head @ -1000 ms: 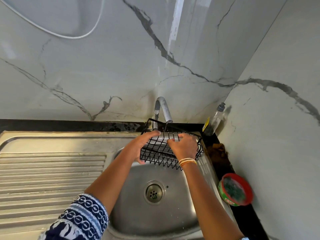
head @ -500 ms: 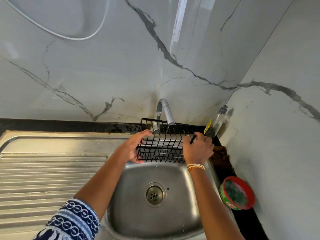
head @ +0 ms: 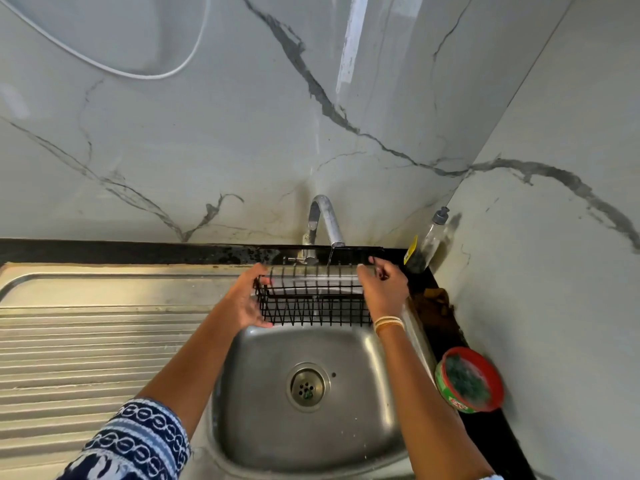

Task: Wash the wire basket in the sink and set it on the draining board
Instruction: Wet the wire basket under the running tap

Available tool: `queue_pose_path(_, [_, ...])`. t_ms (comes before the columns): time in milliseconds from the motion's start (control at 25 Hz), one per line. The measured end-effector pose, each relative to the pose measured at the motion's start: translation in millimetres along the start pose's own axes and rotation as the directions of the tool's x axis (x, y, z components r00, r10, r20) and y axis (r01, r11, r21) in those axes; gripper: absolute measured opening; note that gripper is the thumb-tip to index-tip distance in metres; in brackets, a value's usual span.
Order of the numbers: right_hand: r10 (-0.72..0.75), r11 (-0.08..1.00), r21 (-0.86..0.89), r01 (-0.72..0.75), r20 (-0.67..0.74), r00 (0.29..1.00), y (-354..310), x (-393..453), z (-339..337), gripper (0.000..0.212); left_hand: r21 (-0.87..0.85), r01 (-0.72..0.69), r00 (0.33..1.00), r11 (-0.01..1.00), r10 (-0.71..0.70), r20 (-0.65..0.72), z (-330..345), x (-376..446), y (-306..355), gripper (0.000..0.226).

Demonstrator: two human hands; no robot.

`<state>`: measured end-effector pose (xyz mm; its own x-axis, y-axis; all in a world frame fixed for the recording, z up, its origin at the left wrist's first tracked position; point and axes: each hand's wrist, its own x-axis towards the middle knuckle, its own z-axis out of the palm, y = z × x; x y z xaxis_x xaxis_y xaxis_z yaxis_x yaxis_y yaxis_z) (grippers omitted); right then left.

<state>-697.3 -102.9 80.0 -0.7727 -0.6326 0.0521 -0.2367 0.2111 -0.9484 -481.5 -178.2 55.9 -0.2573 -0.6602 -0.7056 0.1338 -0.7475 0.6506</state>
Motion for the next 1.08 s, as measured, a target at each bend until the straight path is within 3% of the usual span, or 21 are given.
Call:
queue_pose_path(40, [-0.056, 0.997, -0.052, 0.058, 0.039, 0.998, -6, -4, 8, 0.039, -0.02, 0.024, 0.999, 1.0, -0.024, -0.029, -6, 5, -2, 0.038])
queue_pose_path(160, [-0.187, 0.958, -0.179, 0.223, 0.2, 0.962, -18, -15, 28, 0.043, -0.132, 0.178, 0.972, 0.975, -0.195, -0.134, -16, 11, -12, 0.054])
queue_pose_path(280, [-0.277, 0.942, -0.102, 0.321, 0.309, 0.91, -18, -21, 16, 0.053, -0.303, 0.344, 0.931, 0.889, -0.365, -0.015, -28, 16, -25, 0.074])
queue_pose_path(360, [-0.226, 0.959, -0.078, 0.274, 0.38, 0.897, -3, -17, -6, 0.072, -0.351, 0.356, 0.931, 0.866, -0.359, 0.058, -29, 17, -34, 0.078])
queue_pose_path(440, [-0.09, 0.992, -0.051, 0.119, 0.392, 0.916, 18, -16, -25, 0.081, -0.297, 0.269, 0.959, 0.916, -0.282, -0.002, -21, 17, -39, 0.063])
queue_pose_path(560, [0.187, 0.926, 0.293, -0.239, 0.194, 0.963, 52, -15, -31, 0.052, -0.146, 0.125, 0.983, 0.981, -0.142, -0.117, -6, 13, -52, 0.036])
queue_pose_path(680, [0.469, 0.705, 0.473, -0.529, 0.25, 0.847, 71, -15, -38, 0.021, -0.017, -0.025, 0.979, 1.0, 0.021, -0.2, -6, 9, -62, 0.024])
queue_pose_path(720, [0.528, 0.628, 0.473, -0.618, 0.324, 0.785, 73, -16, -43, 0.009, 0.021, -0.077, 0.974, 0.997, 0.079, -0.211, -9, 7, -63, 0.021])
queue_pose_path(800, [0.612, 0.57, 0.324, -0.755, 0.446, 0.653, 75, -18, -48, 0.012, 0.064, -0.183, 0.961, 0.981, 0.192, -0.2, -12, -2, -61, 0.008])
queue_pose_path(840, [0.632, 0.589, 0.21, -0.78, 0.482, 0.607, 77, -20, -46, 0.013, 0.077, -0.231, 0.955, 0.97, 0.241, -0.171, -13, -6, -61, 0.005])
queue_pose_path(920, [0.642, 0.629, 0.113, -0.77, 0.483, 0.595, 84, -19, -35, 0.017, 0.088, -0.35, 0.925, 0.933, 0.359, -0.125, -17, -10, -60, 0.013])
queue_pose_path(1000, [0.549, 0.697, 0.178, -0.695, 0.49, 0.677, 85, -17, -21, 0.037, 0.028, -0.502, 0.863, 0.864, 0.503, -0.047, -21, -17, -57, 0.027])
queue_pose_path(1080, [0.397, 0.803, 0.233, -0.549, 0.479, 0.783, 77, -15, -10, 0.045, -0.138, -0.505, 0.862, 0.852, 0.507, -0.028, -34, -19, -48, 0.036])
